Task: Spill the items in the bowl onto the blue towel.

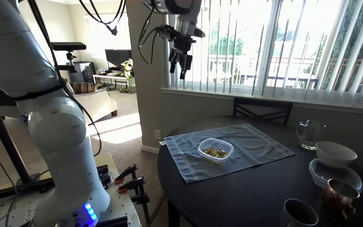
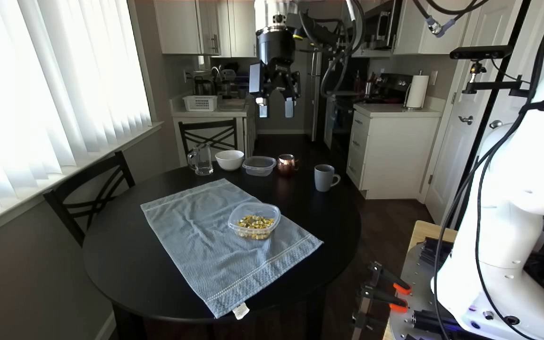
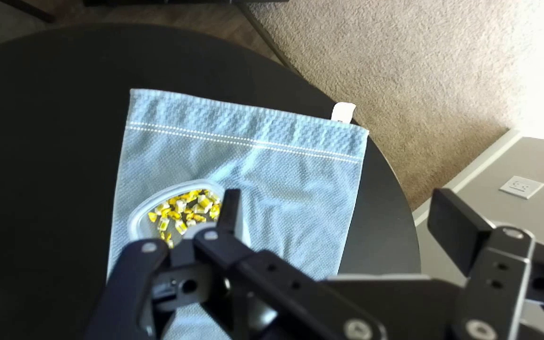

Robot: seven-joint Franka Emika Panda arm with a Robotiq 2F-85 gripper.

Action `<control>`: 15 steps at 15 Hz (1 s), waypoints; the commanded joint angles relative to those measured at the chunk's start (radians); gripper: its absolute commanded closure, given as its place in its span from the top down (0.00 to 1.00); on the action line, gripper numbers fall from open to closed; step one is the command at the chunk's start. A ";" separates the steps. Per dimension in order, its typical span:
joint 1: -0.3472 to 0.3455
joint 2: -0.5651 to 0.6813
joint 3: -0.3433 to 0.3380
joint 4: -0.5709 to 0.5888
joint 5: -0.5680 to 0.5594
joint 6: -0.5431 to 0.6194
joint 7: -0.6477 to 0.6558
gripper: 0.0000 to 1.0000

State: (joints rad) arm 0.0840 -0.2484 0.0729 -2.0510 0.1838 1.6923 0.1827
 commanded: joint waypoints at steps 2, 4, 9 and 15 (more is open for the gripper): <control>0.014 0.169 0.045 0.129 -0.115 0.106 -0.085 1.00; 0.033 0.269 0.073 0.157 -0.156 0.214 -0.058 1.00; 0.095 0.526 0.062 0.181 -0.419 0.373 0.160 1.00; 0.155 0.792 -0.023 0.277 -0.472 0.338 0.280 1.00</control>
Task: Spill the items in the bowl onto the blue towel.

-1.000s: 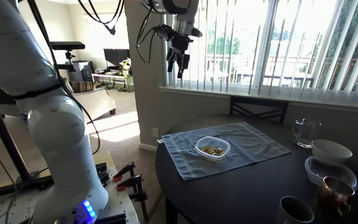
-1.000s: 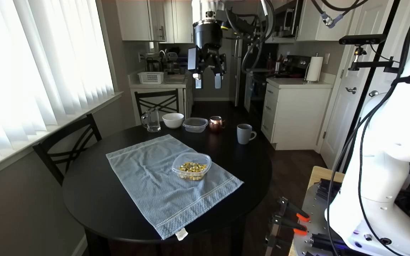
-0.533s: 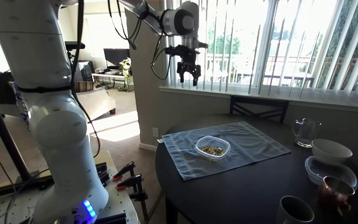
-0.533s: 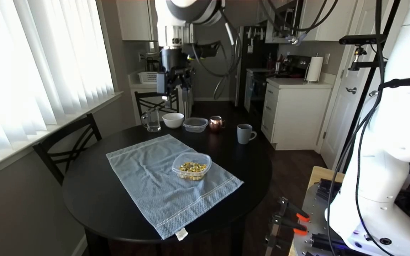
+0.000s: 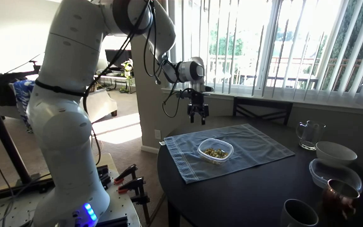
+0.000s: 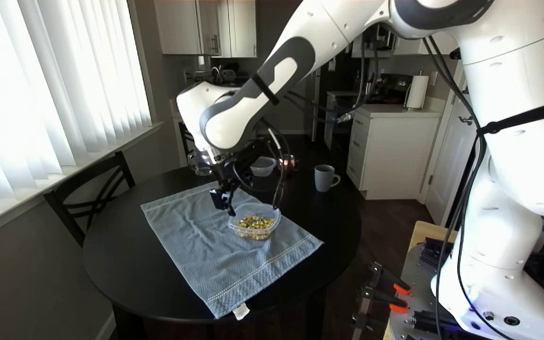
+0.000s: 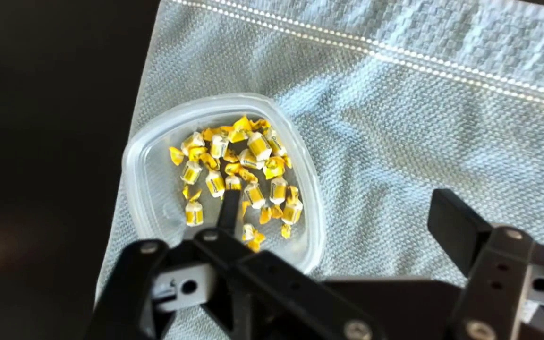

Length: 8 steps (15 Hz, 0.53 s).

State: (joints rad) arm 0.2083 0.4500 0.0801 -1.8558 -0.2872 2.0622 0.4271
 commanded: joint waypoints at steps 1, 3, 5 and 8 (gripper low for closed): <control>0.031 0.127 -0.033 0.115 0.024 -0.040 0.024 1.00; 0.038 0.174 -0.044 0.167 0.038 -0.050 0.016 1.00; 0.038 0.218 -0.054 0.215 0.044 -0.052 0.010 1.00; 0.040 0.270 -0.070 0.248 0.034 -0.006 0.011 1.00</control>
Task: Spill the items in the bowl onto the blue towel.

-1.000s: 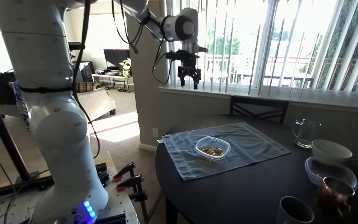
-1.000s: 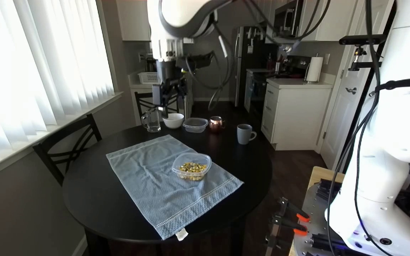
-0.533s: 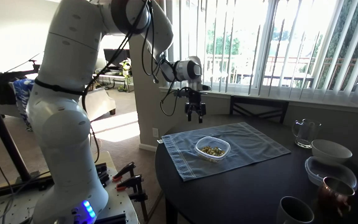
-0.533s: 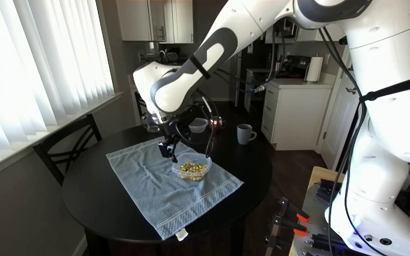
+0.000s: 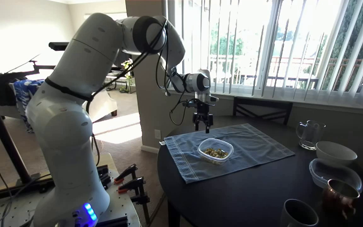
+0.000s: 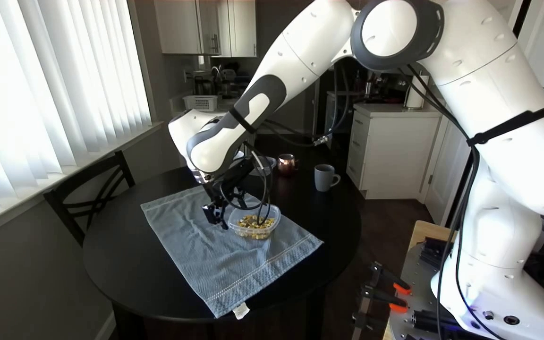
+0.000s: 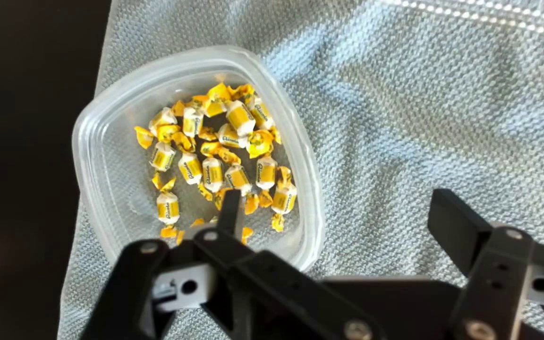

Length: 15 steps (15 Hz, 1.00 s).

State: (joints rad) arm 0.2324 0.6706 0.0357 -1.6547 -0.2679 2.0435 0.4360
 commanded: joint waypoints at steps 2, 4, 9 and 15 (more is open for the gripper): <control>0.015 0.074 -0.033 0.064 0.014 0.018 -0.009 1.00; 0.012 0.097 -0.037 0.080 0.019 0.016 -0.017 1.00; 0.013 0.146 -0.049 0.100 0.018 0.015 -0.021 1.00; 0.011 0.159 -0.052 0.097 0.024 0.009 -0.026 0.53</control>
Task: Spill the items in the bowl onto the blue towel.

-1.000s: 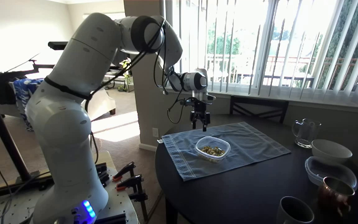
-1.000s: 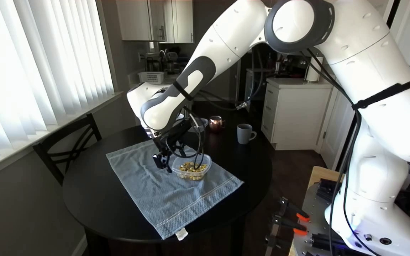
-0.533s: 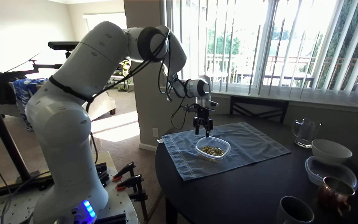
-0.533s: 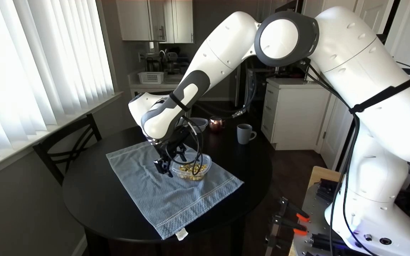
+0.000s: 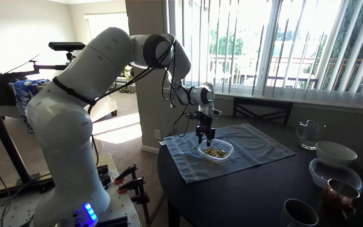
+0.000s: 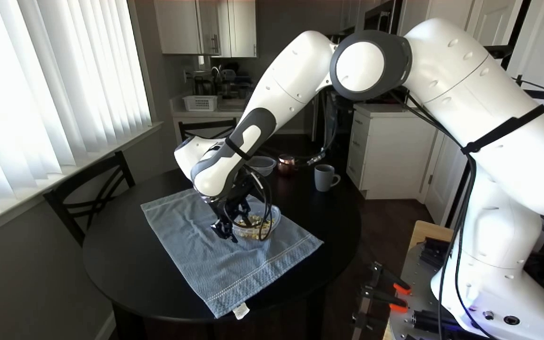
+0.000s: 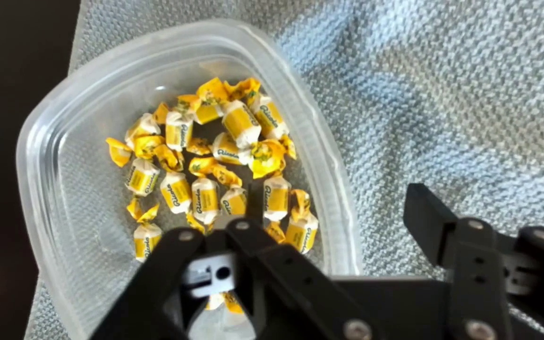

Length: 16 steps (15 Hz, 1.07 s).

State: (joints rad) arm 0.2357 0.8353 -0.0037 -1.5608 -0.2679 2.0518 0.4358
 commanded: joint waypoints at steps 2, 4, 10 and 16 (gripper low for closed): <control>0.007 -0.018 -0.016 -0.002 0.021 0.002 -0.023 0.41; 0.005 -0.031 -0.020 -0.004 0.020 0.005 -0.021 0.27; -0.007 -0.046 -0.025 -0.008 0.038 -0.009 -0.022 0.02; -0.073 -0.187 0.016 -0.057 0.203 -0.011 -0.046 0.05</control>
State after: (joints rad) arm 0.2178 0.7975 -0.0254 -1.5410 -0.1718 2.0491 0.4346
